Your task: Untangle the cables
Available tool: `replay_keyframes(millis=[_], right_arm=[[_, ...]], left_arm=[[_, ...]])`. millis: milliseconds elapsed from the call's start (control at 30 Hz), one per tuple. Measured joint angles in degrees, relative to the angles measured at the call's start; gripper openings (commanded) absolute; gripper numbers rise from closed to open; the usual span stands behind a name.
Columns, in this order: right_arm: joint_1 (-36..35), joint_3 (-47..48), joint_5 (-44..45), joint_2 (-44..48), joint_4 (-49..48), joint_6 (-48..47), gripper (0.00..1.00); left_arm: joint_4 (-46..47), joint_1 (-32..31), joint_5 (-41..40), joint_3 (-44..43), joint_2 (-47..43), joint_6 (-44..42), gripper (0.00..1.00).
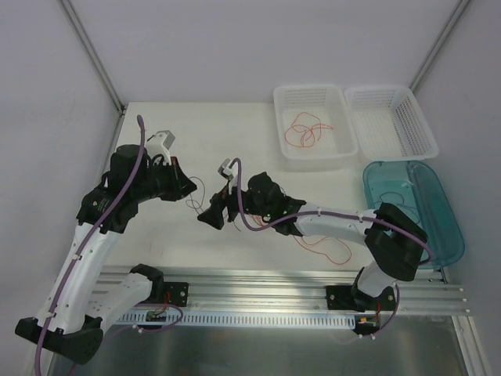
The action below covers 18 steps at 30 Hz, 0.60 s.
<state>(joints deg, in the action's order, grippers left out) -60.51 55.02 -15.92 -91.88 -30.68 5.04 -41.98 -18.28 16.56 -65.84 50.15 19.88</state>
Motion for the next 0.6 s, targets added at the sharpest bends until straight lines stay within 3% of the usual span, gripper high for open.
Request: replay_keyframes(millis=[167,267,367,400,500,600], right_arm=[[-0.1,3.9,-0.5,-2.9,-1.9,-0.2,0.78],[-0.2,6.0,-1.0,-4.5,-2.6,-0.5,0.67],[-0.4,7.0,-1.6,-5.7,-3.3,-1.1,0.44],[-0.4,7.1,-1.8,-6.0,-3.4,-1.2,0.28],[-0.4,7.1,-2.2,-6.3,-2.9,-1.6,0.04],[-0.5,7.0,-1.6,-5.7,-1.5,-2.6,0.01]], left_arm=[[0.0,0.0,1.2,0.0,-0.6,0.0,0.00],[0.0,0.0,1.7,0.0,-0.9,0.0,0.00],[0.0,0.0,2.3,0.0,-1.0,0.0,0.00],[0.0,0.0,2.4,0.0,-1.0,0.0,0.00],[0.0,0.0,2.2,0.0,-1.2,0.0,0.01],[0.0,0.0,0.0,0.2,-1.6,-0.2,0.06]])
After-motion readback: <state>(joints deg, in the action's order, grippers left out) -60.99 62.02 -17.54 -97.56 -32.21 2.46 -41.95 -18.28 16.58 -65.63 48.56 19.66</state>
